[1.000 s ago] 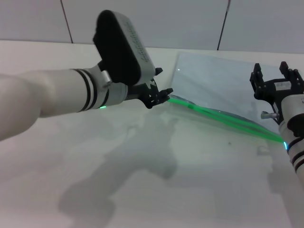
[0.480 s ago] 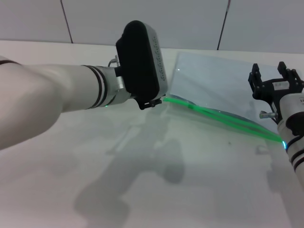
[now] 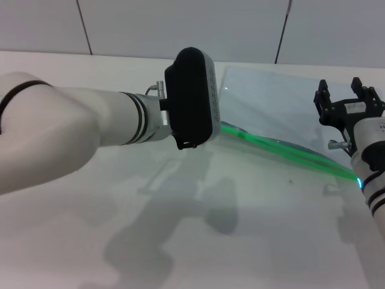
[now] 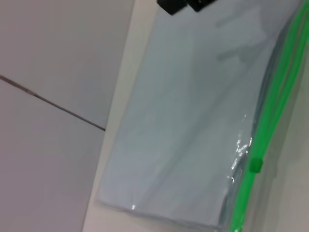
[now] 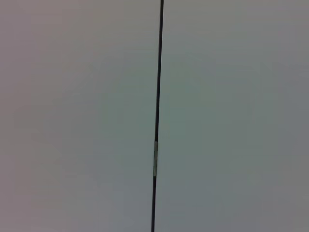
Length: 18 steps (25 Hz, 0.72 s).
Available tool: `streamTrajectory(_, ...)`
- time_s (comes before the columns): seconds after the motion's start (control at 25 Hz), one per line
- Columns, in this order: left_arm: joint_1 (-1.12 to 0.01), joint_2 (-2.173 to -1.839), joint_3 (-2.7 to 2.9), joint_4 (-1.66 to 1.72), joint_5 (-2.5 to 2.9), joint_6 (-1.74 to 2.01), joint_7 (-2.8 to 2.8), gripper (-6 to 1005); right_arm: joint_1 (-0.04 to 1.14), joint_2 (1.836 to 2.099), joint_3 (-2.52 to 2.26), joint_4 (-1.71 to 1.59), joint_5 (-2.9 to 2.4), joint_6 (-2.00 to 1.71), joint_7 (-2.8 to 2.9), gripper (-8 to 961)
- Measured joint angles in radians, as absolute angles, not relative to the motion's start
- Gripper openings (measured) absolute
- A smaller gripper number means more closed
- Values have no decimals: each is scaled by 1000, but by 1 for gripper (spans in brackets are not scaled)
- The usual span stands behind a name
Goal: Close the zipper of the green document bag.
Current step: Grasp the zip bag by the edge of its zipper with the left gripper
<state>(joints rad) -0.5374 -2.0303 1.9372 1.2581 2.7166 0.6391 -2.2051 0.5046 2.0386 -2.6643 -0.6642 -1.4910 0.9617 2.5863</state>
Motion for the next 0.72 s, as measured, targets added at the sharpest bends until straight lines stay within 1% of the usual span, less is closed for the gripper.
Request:
streamTrajectory(0.12, -562, -2031, 1954, 1221, 2717, 615, -2206, 544, 506, 2039, -2664, -664, -1491, 962, 2586, 617)
streamTrajectory(0.36, -571, -2032, 1990, 1196, 2718, 536, -2195, 542, 510, 2039, -2664, -664, -1491, 962, 2586, 616)
streamTrajectory(0.72, -599, -2034, 2018, 1152, 2718, 516, -2198, 543, 514, 2039, -2664, -664, -1491, 962, 2586, 614)
